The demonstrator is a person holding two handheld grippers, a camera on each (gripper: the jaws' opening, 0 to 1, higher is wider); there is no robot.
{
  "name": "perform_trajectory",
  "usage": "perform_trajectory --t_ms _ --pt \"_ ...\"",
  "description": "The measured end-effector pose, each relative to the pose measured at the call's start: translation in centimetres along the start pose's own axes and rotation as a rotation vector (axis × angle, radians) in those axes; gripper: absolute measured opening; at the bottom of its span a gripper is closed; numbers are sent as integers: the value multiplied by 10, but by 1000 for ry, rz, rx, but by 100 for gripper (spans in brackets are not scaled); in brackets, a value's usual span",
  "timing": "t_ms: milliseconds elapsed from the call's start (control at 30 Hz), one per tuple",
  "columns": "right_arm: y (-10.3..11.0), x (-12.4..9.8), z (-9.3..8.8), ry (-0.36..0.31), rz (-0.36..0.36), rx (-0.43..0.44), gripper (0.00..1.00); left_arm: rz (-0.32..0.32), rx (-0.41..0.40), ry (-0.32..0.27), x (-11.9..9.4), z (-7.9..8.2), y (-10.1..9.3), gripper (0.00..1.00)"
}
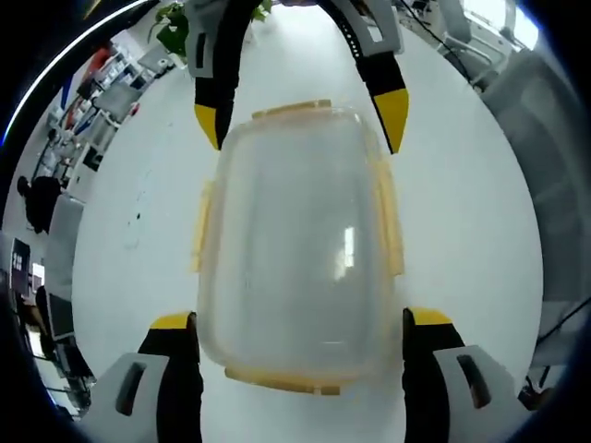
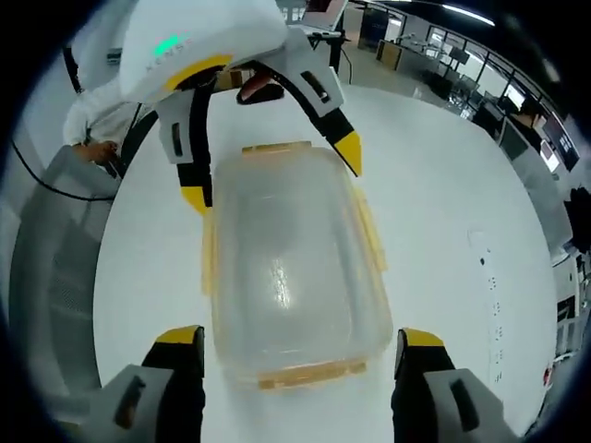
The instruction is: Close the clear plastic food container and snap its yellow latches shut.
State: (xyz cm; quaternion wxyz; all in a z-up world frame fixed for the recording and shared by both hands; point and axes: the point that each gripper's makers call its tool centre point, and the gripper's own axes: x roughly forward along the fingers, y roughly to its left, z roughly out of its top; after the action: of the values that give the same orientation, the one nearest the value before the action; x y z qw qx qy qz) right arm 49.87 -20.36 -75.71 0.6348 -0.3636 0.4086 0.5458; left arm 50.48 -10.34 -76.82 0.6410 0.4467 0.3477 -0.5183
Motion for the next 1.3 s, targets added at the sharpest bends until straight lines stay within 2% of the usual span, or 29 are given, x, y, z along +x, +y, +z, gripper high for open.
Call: perform_trajectory --t_ms 200,467,600,933,1033,1200,1300 --pt "6 -6 -5 -17 -33 35 83 13 -24 -11 -7 -5 -5 90" --pt "22 -10 -3 -56 -74 85 82 42 -141 -59 -17 -5 -11 90" --pt "28 -13 -4 -70 -96 99 81 57 -157 -63 -21 -9 -15 90" --pt "44 -17 -11 -106 -129 176 81 94 -275 -96 -33 -20 -24 90" --pt "47 -17 -12 -124 -138 209 81 99 -287 -98 -35 -23 -28 91" --pt "51 -19 -11 -154 -165 255 80 136 -361 -141 -42 -22 -29 90" --pt "53 -22 -9 -184 -198 286 80 174 -372 -167 -48 -22 -29 89"
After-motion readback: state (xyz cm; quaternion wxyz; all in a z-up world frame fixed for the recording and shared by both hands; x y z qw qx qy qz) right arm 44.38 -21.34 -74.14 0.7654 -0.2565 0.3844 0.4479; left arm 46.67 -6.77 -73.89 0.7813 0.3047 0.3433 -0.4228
